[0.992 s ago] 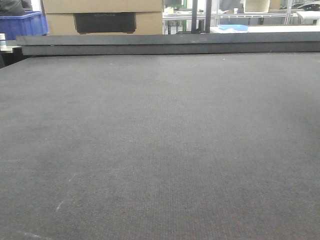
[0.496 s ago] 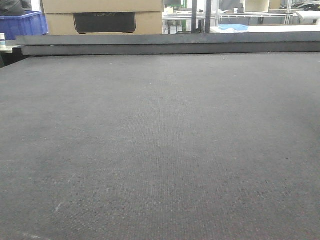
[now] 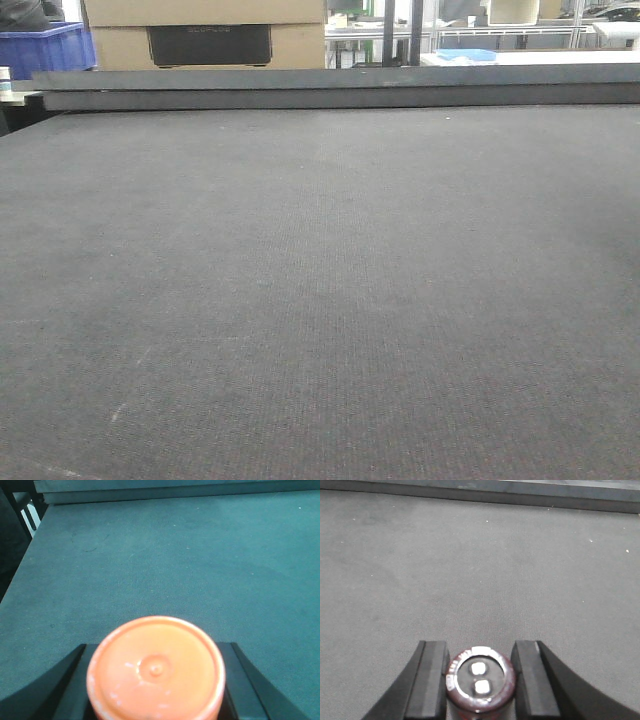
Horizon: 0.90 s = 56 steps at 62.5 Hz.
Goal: Place cylindrical capacitor in blue bin on shelf
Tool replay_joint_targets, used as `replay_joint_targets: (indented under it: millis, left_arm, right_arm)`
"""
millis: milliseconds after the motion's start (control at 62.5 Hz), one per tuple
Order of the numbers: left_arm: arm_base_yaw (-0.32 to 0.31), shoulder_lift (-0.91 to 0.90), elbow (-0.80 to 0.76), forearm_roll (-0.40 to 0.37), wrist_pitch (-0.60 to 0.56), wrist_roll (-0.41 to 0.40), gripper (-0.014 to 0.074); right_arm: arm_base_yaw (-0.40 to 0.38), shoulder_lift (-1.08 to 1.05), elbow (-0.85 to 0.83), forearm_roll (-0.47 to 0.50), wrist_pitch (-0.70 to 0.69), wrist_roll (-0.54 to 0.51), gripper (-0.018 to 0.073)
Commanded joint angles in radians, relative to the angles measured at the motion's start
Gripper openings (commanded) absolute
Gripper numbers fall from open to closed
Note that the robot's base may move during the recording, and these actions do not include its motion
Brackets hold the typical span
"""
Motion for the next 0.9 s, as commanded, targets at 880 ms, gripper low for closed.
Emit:
replay_joint_targets:
  millis: [880]
  left_arm:
    - [-0.005,-0.007,0.001,-0.002,-0.025,0.000,-0.0111]
  right_arm:
    - [-0.005,-0.006,0.003,0.001,-0.031,-0.009,-0.0162]
